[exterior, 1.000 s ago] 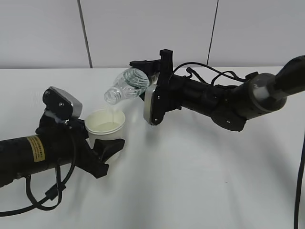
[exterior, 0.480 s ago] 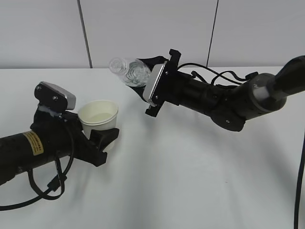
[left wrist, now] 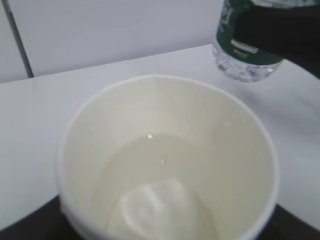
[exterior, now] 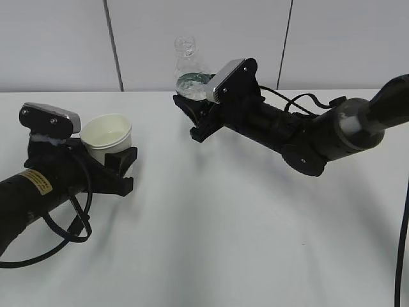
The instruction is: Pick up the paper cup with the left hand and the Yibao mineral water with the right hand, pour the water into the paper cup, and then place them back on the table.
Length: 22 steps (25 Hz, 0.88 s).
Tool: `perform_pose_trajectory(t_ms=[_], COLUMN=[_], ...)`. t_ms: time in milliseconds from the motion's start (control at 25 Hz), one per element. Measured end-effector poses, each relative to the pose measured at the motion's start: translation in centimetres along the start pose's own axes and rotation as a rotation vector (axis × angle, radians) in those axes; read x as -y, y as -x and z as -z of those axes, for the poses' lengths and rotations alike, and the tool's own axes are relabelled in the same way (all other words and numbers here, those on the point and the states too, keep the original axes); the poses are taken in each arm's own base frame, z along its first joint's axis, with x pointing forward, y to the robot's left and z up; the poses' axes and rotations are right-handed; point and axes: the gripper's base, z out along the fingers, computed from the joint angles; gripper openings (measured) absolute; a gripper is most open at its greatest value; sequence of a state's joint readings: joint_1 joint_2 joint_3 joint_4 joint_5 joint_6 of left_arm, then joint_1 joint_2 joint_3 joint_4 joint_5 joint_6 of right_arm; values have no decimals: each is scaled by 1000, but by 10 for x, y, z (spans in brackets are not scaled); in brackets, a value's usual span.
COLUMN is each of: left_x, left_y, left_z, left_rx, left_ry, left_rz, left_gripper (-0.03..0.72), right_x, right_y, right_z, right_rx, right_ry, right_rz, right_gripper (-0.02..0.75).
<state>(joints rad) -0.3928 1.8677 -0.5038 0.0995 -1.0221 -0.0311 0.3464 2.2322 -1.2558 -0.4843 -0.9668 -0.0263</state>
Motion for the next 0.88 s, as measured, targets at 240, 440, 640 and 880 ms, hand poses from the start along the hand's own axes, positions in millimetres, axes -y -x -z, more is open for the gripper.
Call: perform_pose_trajectory(t_ms=[240, 440, 640, 880], left_x=[-19, -33, -36, -37], left_y=[-9, -8, -14, -31], left_z=[-13, -30, -46, -57], left_rx=[-14, 12, 8, -45], left_ry=[70, 105, 107, 107], left_rz=[24, 31, 32, 37], left_gripper=[435, 435, 435, 435], right_x=[0, -3, -4, -7], right_y=[-5, -10, -13, -17], right_z=[2, 15, 31, 42], right_rx=[-39, -92, -135, -170], right_ry=[-15, -53, -110, -144], right_rz=[-80, -138, -201, -239], right_gripper=[469, 469, 469, 469])
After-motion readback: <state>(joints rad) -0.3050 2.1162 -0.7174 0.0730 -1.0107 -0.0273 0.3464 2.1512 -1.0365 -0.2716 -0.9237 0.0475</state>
